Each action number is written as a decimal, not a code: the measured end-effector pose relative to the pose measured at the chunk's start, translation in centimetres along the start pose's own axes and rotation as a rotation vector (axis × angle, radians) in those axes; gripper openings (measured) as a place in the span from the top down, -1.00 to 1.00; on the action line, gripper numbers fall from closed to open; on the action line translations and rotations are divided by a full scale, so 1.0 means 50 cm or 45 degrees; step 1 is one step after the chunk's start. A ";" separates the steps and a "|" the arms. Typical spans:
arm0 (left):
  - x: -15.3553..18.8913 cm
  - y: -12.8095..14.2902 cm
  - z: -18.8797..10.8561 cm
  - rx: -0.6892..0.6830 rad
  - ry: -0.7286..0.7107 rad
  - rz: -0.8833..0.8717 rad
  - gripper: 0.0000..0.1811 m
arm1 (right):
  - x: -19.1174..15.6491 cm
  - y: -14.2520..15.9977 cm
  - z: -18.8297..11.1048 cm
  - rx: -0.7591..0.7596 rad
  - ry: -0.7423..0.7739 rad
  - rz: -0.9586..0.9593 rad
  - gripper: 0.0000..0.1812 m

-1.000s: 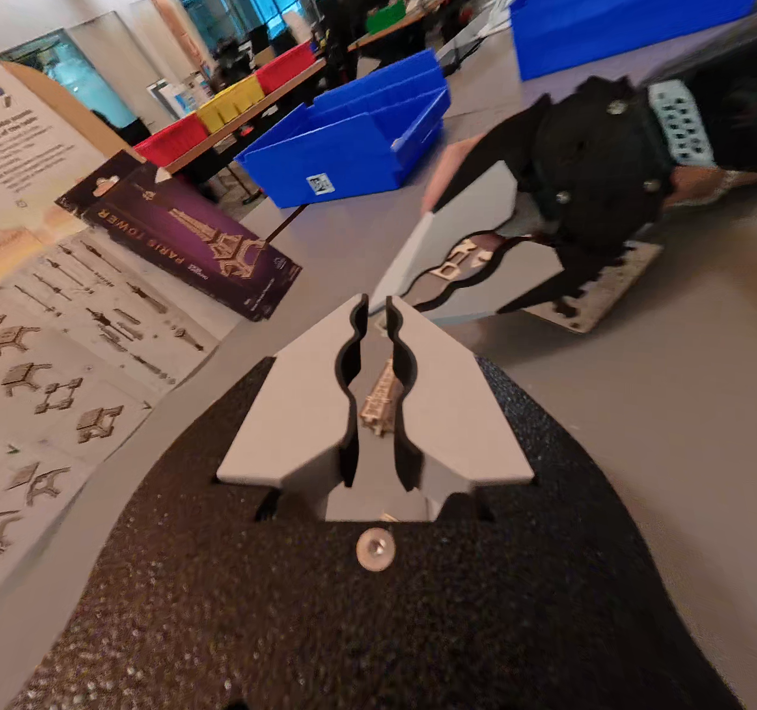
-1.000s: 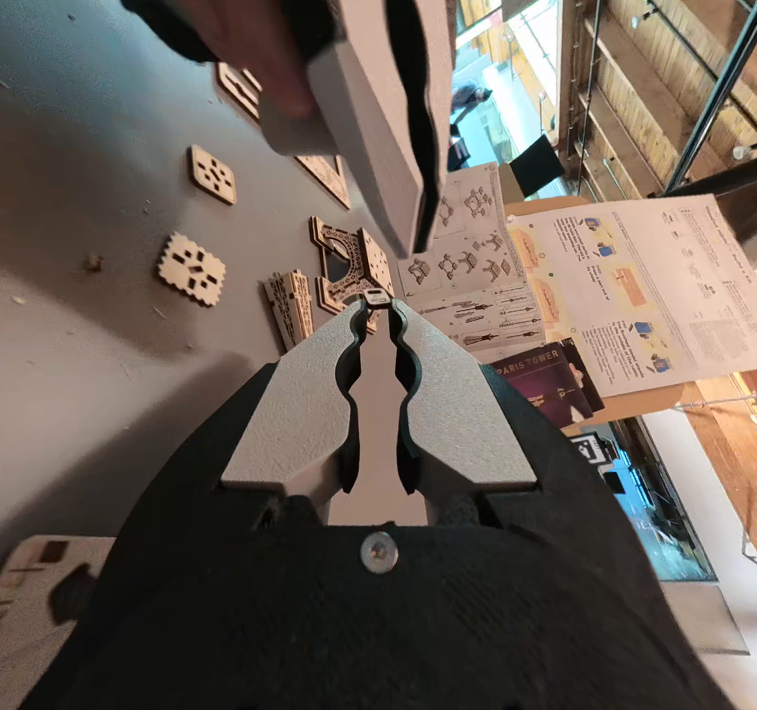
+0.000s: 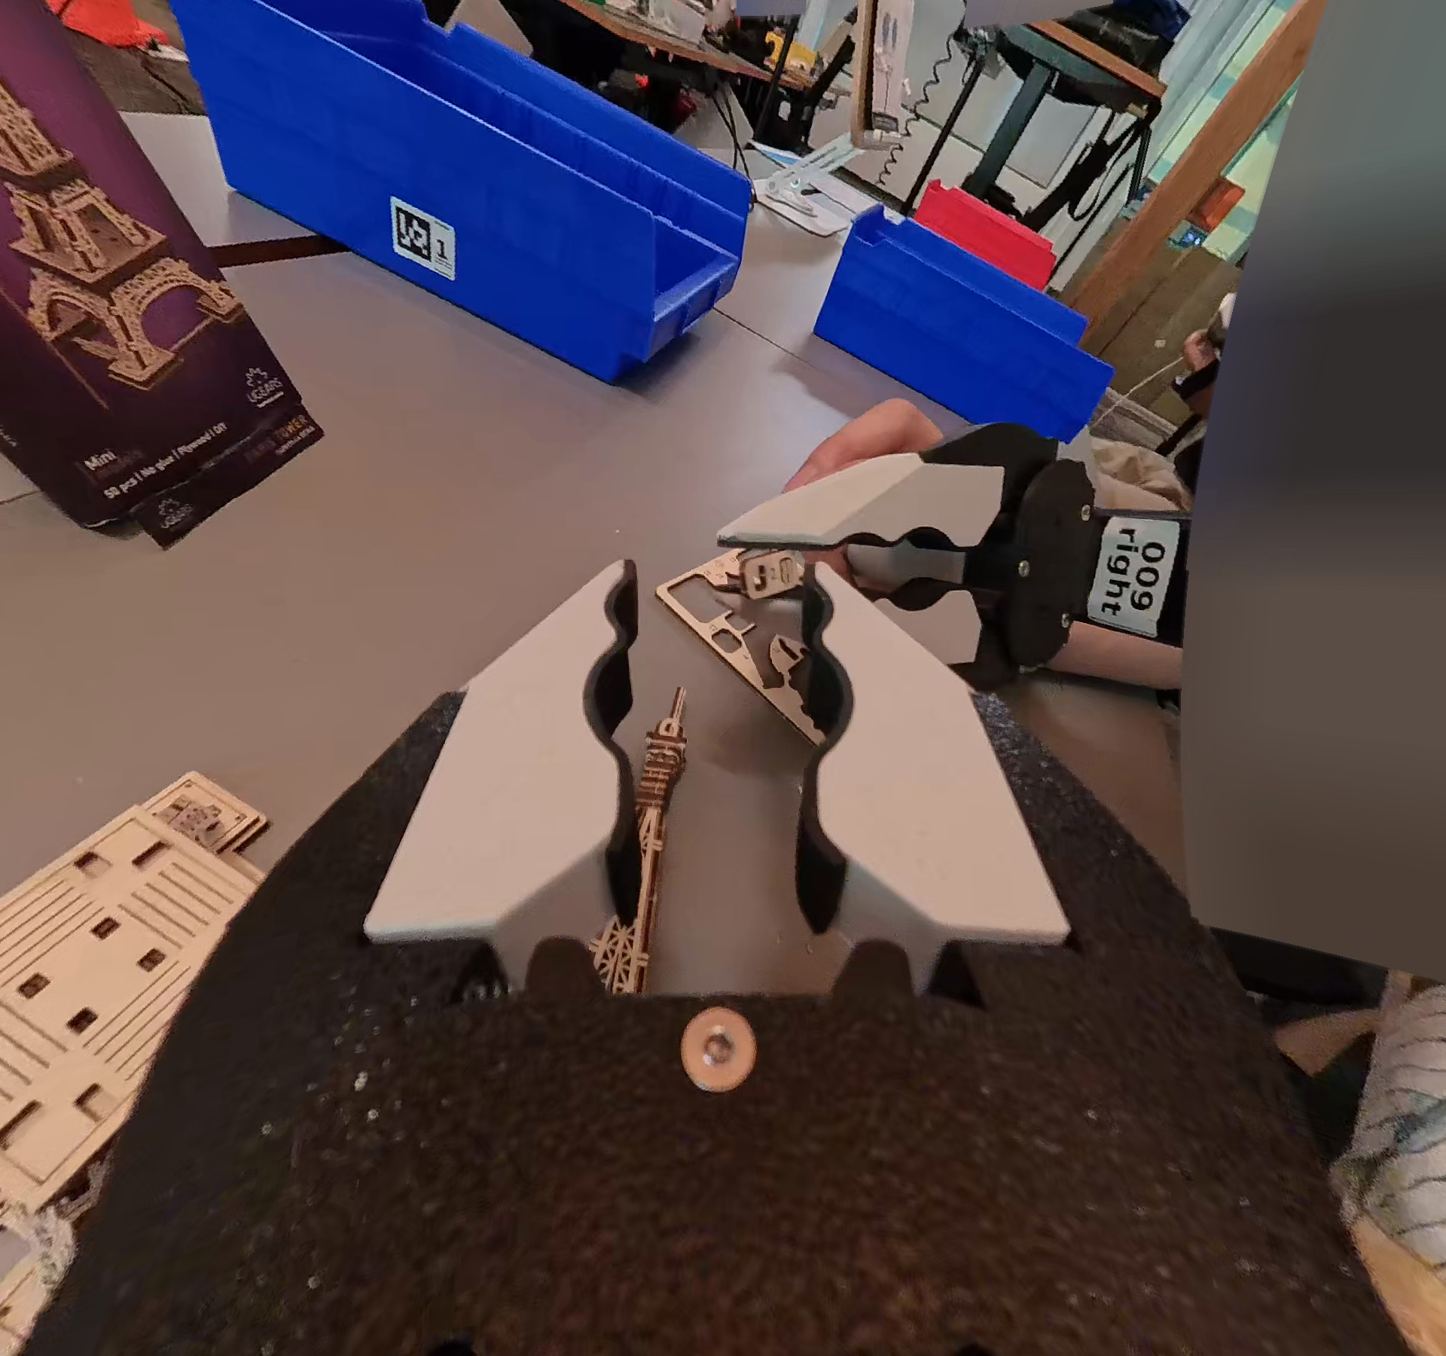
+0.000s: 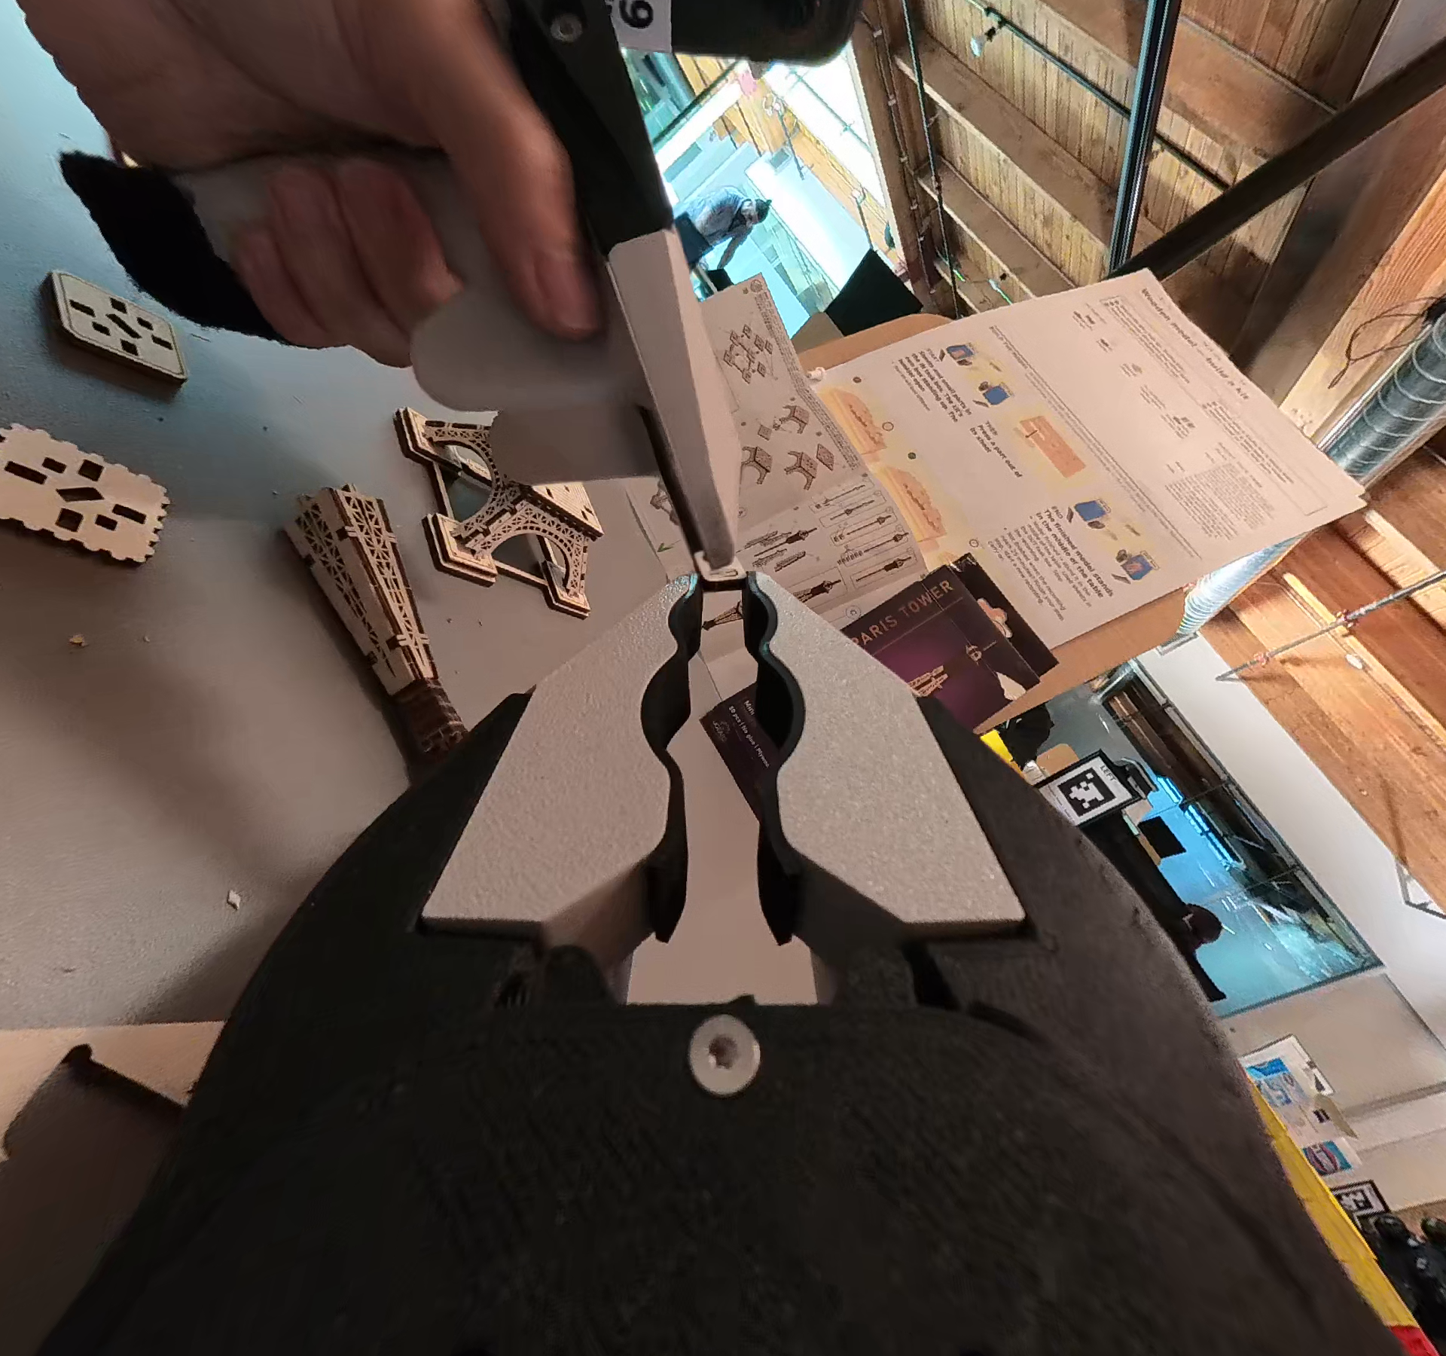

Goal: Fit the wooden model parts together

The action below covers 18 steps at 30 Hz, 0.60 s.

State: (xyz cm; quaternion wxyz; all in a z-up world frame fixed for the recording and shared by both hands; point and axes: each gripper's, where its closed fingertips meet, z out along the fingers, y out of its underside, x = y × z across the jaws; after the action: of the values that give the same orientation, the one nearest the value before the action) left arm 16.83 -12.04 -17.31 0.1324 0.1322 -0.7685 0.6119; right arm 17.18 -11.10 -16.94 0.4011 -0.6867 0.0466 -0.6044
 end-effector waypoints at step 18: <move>-0.036 0.027 -0.007 -0.096 -0.084 -0.100 0.36 | -0.023 0.007 0.004 -0.039 -0.091 0.006 0.92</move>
State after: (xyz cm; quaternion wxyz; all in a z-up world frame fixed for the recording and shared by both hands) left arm 18.02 -11.33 -19.10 0.1360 0.1772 -0.7892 0.5720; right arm 17.22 -10.61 -18.06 0.3934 -0.7138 0.0431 -0.5778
